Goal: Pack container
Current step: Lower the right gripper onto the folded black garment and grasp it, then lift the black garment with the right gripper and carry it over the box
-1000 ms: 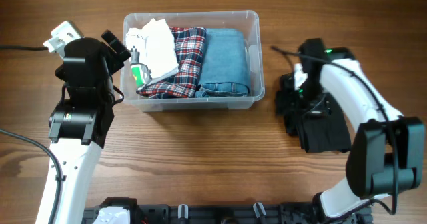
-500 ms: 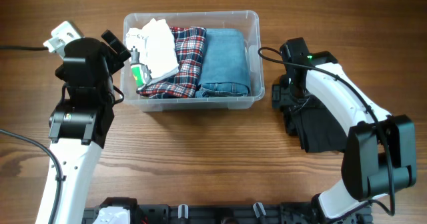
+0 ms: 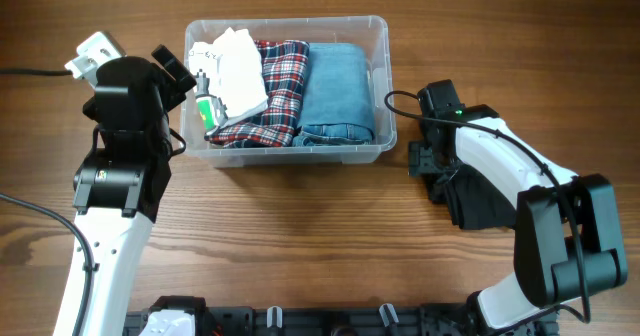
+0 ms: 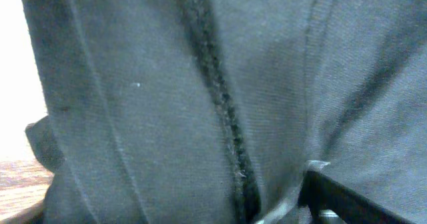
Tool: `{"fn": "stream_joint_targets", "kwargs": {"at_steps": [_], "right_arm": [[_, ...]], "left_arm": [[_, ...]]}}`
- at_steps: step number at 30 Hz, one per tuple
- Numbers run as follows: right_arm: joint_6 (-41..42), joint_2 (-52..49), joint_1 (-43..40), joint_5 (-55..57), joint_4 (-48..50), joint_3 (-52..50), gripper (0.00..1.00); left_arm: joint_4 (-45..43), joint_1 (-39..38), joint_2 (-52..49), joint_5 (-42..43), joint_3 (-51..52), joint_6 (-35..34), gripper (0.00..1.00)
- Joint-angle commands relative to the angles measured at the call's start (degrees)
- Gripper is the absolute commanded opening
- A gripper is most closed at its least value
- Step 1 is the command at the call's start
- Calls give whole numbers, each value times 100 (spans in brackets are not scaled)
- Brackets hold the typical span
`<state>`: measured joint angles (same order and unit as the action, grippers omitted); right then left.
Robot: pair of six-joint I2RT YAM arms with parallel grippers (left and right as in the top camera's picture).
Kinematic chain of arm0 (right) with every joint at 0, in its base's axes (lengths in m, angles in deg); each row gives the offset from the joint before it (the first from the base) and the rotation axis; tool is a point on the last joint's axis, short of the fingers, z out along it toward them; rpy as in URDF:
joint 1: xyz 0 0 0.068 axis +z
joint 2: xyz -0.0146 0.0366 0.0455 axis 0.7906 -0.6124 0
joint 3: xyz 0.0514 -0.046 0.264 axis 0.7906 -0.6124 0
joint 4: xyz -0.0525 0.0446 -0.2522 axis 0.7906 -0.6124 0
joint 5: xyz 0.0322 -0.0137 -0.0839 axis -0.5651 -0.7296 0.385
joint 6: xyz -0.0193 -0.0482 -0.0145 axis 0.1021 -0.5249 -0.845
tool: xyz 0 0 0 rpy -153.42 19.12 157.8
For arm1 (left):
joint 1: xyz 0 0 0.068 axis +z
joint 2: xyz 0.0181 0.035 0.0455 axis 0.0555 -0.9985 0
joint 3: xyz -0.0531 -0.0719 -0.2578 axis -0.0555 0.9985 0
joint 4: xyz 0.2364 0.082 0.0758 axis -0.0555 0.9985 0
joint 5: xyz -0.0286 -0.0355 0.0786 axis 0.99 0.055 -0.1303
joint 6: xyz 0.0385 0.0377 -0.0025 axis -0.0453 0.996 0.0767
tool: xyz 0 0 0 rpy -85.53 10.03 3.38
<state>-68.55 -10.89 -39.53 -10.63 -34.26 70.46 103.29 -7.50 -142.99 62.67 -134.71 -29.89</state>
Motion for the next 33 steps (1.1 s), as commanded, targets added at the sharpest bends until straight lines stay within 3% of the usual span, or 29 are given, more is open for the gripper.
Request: {"fn": "stream_joint_targets", "kwargs": {"at_steps": [1,2,6,7,13,25,33], "right_arm": [[122,-57,-13,-151,-105,-210,61],[120,-57,-13,-149,-109,-210,54],[129,-55,-13,-151,-46,-205,7],[129,-55,-13,-153,-37,-205,4],[129,52,-13,-149,-302,227,4],[459,1176,-11,-184,-1598,2667,4],[885,1241,201,-1128,-2085,3969,4]], "left_arm": [[2,33,-22,-118,15,4,100],[2,33,-22,-116,15,4,100],[2,33,-22,-116,15,4,100],[2,33,-22,-116,15,4,100],[2,33,-22,-116,15,4,100],[2,33,-22,-116,15,4,100],[2,33,-22,-116,15,4,100]]}}
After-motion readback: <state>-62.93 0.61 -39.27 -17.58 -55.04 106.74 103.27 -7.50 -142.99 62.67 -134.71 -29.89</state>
